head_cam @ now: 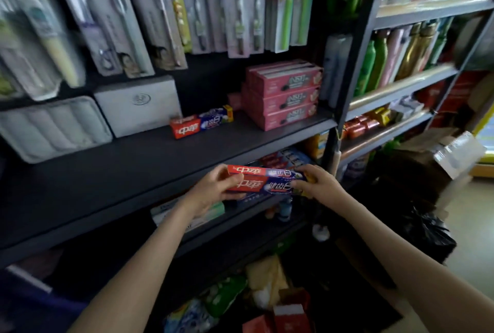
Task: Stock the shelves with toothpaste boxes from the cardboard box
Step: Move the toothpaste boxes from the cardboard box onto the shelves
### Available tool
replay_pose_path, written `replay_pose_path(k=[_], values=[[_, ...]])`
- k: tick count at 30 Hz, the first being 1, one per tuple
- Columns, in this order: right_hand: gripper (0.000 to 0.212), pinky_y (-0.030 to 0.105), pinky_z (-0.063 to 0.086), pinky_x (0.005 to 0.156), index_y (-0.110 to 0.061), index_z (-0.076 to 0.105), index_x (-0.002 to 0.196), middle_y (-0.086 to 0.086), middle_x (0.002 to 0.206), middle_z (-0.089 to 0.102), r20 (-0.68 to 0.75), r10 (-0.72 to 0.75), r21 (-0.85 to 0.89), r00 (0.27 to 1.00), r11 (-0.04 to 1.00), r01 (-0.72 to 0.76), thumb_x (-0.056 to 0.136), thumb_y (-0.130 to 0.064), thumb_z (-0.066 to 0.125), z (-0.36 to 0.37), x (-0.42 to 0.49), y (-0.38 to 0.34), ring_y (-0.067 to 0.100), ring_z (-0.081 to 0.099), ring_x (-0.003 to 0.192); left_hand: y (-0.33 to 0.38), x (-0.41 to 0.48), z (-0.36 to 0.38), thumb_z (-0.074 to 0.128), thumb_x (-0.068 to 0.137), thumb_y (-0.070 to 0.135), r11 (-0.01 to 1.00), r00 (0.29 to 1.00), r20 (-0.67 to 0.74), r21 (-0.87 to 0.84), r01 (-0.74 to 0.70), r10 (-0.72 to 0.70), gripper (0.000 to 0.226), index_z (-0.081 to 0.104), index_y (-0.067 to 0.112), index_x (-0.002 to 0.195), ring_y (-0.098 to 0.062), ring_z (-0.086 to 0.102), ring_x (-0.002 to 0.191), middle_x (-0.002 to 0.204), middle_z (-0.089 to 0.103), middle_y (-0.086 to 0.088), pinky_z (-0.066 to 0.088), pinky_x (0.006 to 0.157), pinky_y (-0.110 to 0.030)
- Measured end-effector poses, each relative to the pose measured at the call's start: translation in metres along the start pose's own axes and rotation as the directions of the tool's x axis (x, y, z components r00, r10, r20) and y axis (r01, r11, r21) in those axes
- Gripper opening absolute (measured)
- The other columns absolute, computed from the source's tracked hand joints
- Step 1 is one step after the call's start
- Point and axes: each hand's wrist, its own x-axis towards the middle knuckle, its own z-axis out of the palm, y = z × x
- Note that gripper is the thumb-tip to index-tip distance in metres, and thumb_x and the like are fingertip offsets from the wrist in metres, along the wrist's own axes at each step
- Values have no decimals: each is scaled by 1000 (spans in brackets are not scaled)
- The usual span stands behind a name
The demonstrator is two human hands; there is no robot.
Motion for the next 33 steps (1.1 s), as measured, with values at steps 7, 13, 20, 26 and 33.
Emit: replay_pose_path(k=[7, 13, 20, 26, 33], values=[[62, 32, 45, 83, -13, 46, 127, -1, 116, 45, -171, 31, 88, 985, 996, -16, 80, -44, 72, 40, 54, -59, 16, 49, 102, 10, 8, -36, 51, 96, 37, 991, 918, -377, 86, -100, 125, 24, 50, 16, 109, -23, 70, 87, 106, 64, -8, 57, 75, -31], [34, 29, 34, 80, 0, 46, 118, 12, 112, 46, -199, -133, -66, 971, 990, 122, 90, -14, 60, 75, 82, -97, 31, 46, 108, 19, 22, -69, 51, 97, 34, 979, 827, -528, 45, -200, 193, 28, 44, 13, 114, -20, 64, 91, 108, 56, -6, 56, 81, -35], [55, 41, 32, 100, -12, 32, 142, 11, 140, 36, 51, -202, -381, 978, 901, 206, 93, -20, 54, 104, 105, -115, 32, 33, 127, 19, 49, -103, 48, 96, 46, 814, 784, -533, 578, 62, 319, 39, 49, 14, 118, -22, 57, 107, 115, 59, -3, 45, 84, -32], [55, 43, 24, 106, -18, 30, 145, 4, 146, 30, 104, -209, -504, 972, 832, 233, 95, -27, 50, 108, 115, -115, 26, 26, 133, 20, 74, -123, 52, 93, 50, 588, 742, -525, 778, 220, 417, 44, 56, 14, 119, -28, 56, 110, 116, 63, -5, 41, 94, -42], [54, 40, 25, 107, -15, 32, 144, 5, 145, 31, 125, -190, -501, 974, 835, 227, 95, -27, 51, 106, 124, -109, 26, 26, 133, 31, 95, -126, 56, 94, 36, 664, 730, -550, 726, 178, 405, 37, 54, 5, 115, -27, 59, 105, 116, 61, -12, 47, 84, -34]])
